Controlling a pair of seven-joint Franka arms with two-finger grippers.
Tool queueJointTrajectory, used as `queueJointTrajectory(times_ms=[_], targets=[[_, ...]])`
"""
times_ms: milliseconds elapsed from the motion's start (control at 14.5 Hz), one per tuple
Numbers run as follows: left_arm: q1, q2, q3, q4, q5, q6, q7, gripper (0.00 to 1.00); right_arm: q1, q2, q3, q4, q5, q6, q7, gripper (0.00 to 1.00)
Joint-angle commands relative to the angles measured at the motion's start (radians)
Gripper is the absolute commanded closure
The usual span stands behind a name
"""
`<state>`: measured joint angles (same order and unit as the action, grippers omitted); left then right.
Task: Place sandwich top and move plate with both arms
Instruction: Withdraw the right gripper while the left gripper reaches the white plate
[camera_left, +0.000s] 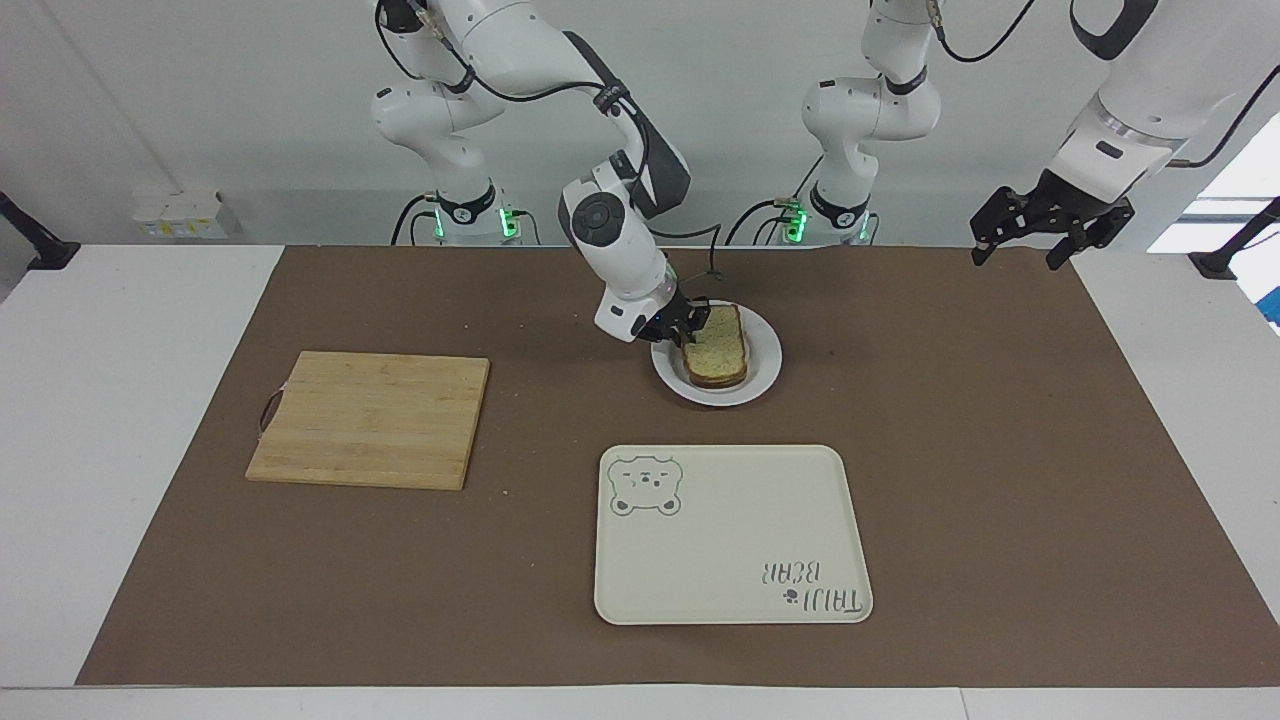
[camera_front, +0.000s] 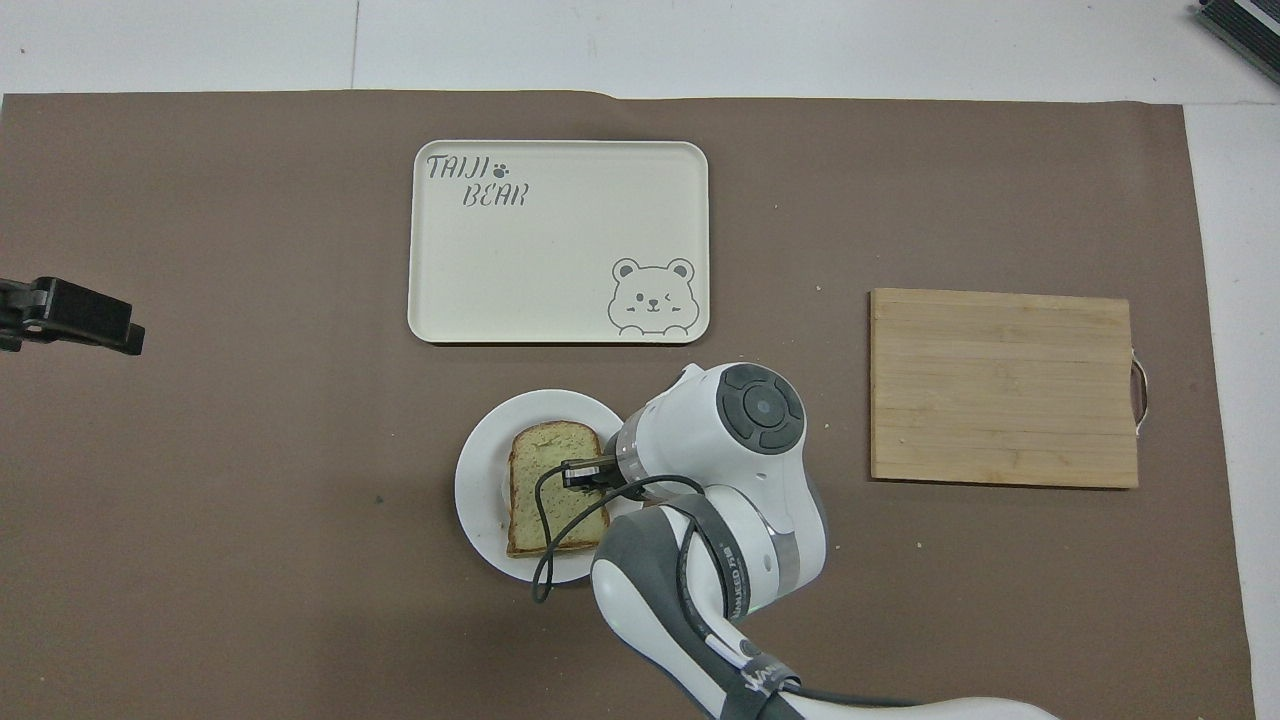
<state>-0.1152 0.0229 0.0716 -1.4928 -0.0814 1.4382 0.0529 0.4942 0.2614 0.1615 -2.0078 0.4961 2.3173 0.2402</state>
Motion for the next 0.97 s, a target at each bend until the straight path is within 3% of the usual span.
queueJointTrajectory(times_ms=[0, 207, 483, 690, 897], targets=[[-0.003, -0.095, 0.0, -0.191, -0.058, 0.109, 0.005, 0.0, -0.057, -0.017, -0.005, 0.023, 0.007, -0.045, 0.007, 0.0], [-0.011, -0.136, -0.001, -0.367, -0.148, 0.252, 0.013, 0.0, -0.156, -0.03, -0.007, 0.061, -0.063, -0.099, 0.004, 0.0], [0.002, -0.136, 0.0, -0.496, -0.34, 0.345, 0.028, 0.0, -0.244, -0.09, -0.005, 0.064, -0.277, -0.122, 0.002, 0.0], [-0.012, -0.135, 0.0, -0.59, -0.402, 0.425, 0.051, 0.0, -0.319, -0.113, -0.008, 0.128, -0.321, -0.254, 0.002, 0.0], [-0.035, -0.135, -0.001, -0.673, -0.436, 0.476, 0.188, 0.0, -0.347, -0.142, -0.008, 0.147, -0.477, -0.303, 0.005, 0.0]])
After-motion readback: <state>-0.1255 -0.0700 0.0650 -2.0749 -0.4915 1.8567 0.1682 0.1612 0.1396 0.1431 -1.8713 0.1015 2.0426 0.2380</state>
